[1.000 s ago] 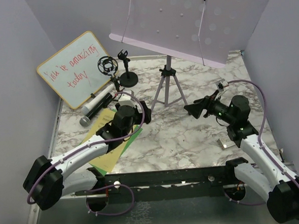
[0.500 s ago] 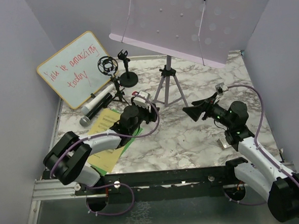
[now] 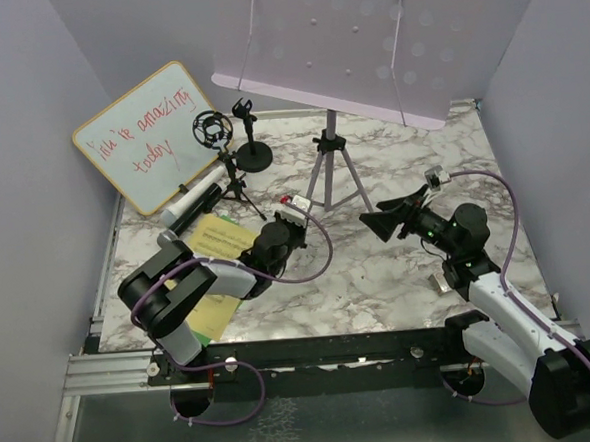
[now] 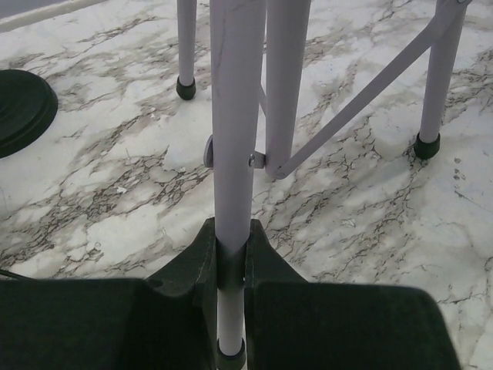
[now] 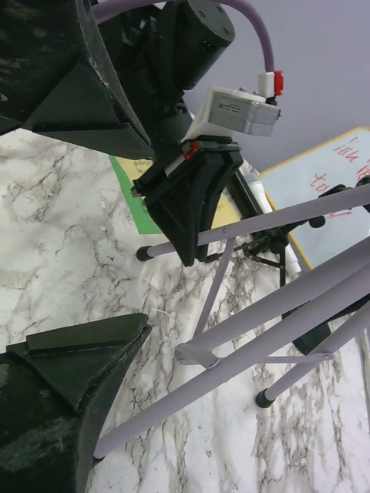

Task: Pack up the instrument practice props
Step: Adjust the music stand at the center of the board.

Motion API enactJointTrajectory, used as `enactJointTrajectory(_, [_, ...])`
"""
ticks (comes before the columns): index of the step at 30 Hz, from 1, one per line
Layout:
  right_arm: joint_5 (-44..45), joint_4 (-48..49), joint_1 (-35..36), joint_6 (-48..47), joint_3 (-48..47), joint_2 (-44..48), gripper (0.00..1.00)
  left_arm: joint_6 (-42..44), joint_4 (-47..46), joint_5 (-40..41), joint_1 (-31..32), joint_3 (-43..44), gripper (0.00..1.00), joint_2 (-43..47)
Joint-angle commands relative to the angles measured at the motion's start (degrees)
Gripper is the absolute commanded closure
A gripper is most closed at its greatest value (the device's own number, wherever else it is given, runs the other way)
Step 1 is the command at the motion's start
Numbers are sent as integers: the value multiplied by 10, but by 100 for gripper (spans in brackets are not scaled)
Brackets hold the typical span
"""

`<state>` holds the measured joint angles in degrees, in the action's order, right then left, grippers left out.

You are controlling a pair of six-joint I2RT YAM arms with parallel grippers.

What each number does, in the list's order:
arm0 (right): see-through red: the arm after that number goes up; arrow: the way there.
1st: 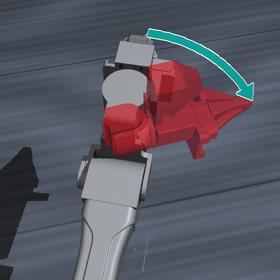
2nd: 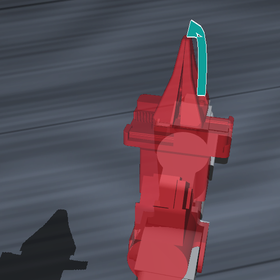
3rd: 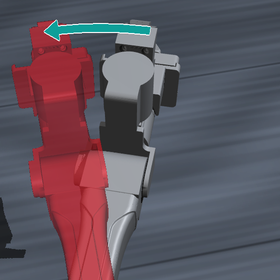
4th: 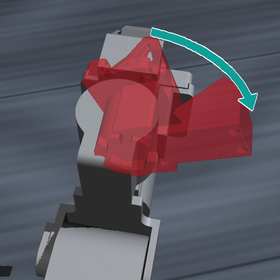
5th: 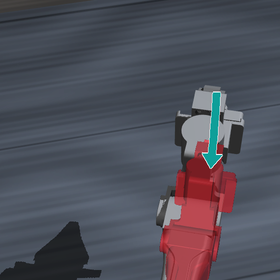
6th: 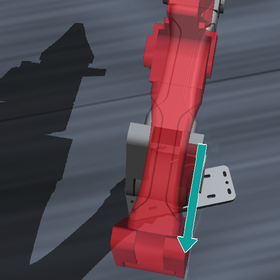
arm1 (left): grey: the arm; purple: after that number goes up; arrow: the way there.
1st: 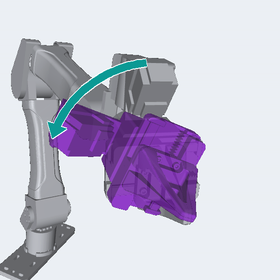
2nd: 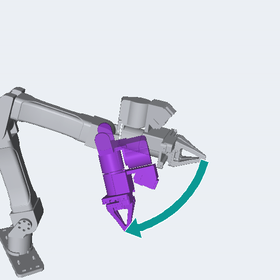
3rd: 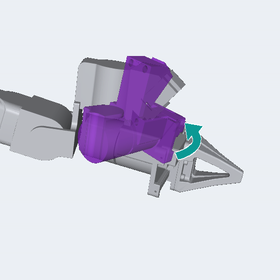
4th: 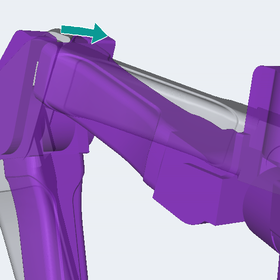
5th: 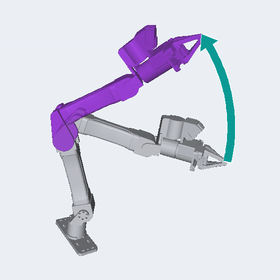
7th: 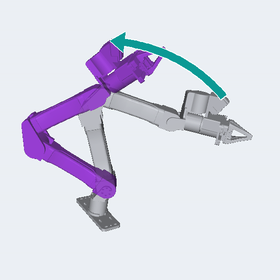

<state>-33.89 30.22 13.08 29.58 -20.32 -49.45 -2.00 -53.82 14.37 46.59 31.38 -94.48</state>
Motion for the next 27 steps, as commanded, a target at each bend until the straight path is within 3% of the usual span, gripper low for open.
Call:
enactJointTrajectory(1, [3, 21, 7, 0, 8, 4, 11, -40, -90, 148, 58, -5, 100, -16])
enactJointTrajectory(4, [13, 16, 7, -2, 9, 7, 11, -79, -97, 286, 116, 8, 100, -39])
enactJointTrajectory(13, [42, -8, 8, -8, 7, 29, 11, -146, -43, 501, 221, 97, 100, -89])
enactJointTrajectory(19, [65, -17, 8, -20, 8, 52, 10, -220, 25, 470, 241, 124, 100, -92])
enactJointTrajectory(21, [73, -14, 8, -27, 9, 63, 6, -238, 33, 440, 242, 122, 85, -89])
enactJointTrajectory(27, [52, 23, 8, -72, 8, 65, 3, -256, 40, 367, 241, 102, 63, -39])
